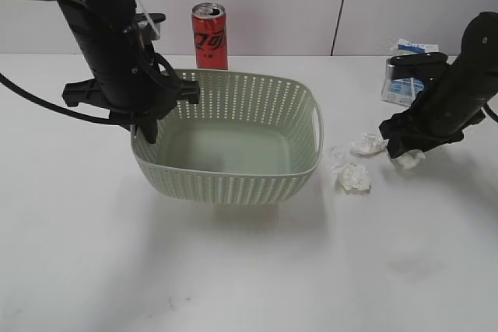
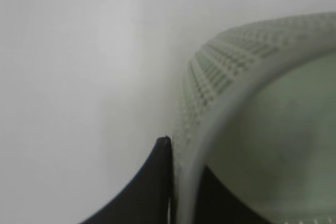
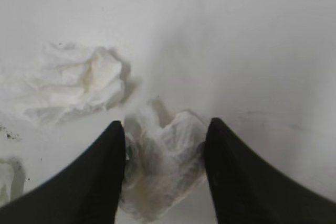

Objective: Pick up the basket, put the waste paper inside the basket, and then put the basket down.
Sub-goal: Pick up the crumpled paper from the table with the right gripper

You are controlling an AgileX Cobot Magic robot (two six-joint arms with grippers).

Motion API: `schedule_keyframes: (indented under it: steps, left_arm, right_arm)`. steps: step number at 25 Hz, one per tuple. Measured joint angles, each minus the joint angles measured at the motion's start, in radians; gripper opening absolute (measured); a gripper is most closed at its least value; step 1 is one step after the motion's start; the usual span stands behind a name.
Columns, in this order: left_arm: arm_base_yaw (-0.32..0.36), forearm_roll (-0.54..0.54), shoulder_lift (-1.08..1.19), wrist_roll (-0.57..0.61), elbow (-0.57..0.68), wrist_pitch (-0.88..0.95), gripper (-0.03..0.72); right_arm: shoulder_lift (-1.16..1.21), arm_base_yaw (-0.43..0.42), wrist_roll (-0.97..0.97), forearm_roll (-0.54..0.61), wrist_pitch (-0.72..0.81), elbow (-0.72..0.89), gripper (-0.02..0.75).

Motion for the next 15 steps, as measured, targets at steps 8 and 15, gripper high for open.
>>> schedule_keyframes:
  steps: [8,15]
  left_arm:
    - [0.000,0.000,0.000,0.000,0.000,0.000,-0.016]
    - [0.000,0.001,0.000,0.001,0.000,-0.007,-0.017]
  right_arm:
    - [-0.010,0.000,0.000,0.000,0.075,0.000,0.060]
    - [-0.211,0.020,-0.076,0.131,0.118,0.000,0.058]
